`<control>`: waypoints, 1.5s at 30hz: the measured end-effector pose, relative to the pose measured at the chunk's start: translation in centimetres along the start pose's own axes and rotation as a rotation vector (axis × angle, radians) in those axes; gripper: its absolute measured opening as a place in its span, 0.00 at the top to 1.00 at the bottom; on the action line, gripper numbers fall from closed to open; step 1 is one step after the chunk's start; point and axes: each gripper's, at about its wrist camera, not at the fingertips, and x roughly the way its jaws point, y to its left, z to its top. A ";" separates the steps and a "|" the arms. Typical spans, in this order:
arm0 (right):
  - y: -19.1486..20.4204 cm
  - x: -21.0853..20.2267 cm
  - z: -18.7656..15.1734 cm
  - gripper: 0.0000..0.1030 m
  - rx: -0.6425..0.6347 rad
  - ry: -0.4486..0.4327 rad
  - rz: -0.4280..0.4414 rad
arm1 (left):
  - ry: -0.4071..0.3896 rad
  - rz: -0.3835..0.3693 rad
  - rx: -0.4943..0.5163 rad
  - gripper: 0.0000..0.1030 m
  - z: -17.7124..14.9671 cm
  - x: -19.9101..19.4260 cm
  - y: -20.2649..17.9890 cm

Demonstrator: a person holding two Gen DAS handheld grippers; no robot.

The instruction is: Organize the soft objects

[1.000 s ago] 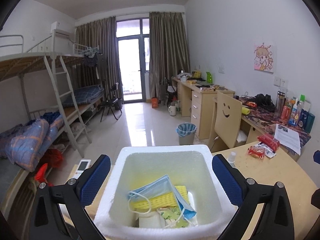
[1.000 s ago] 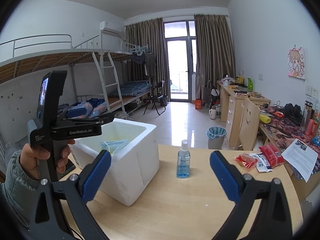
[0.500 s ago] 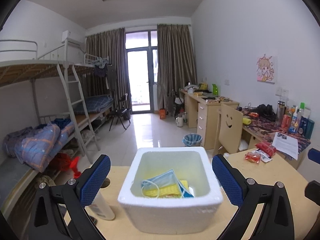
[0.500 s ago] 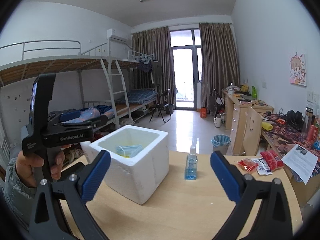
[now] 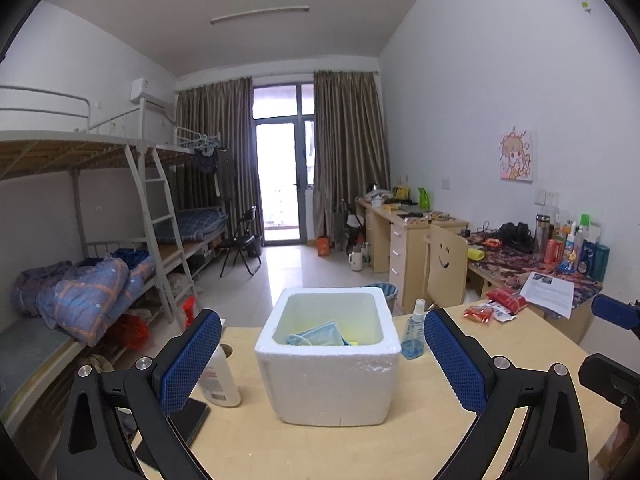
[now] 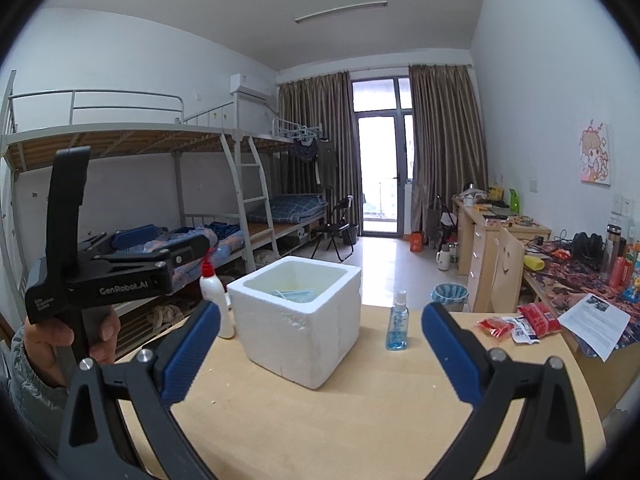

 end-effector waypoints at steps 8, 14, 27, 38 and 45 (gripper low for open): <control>1.3 -2.6 -0.7 0.01 -0.016 -0.031 -0.002 | -0.033 0.001 -0.019 0.01 -1.2 -3.7 0.3; 2.6 -4.1 -1.8 0.01 -0.027 -0.057 -0.031 | -0.051 0.013 -0.029 0.01 -3.1 -6.3 0.7; 3.8 -4.9 -6.4 0.01 -0.001 -0.091 -0.043 | -0.069 0.067 -0.066 0.01 -9.3 -8.7 1.2; 4.6 -5.5 -9.6 0.01 0.000 -0.075 -0.083 | -0.046 0.087 -0.059 0.01 -12.1 -8.8 1.1; 5.2 -6.0 -10.6 0.01 -0.001 -0.059 -0.090 | -0.044 0.060 -0.053 0.01 -13.0 -9.8 0.3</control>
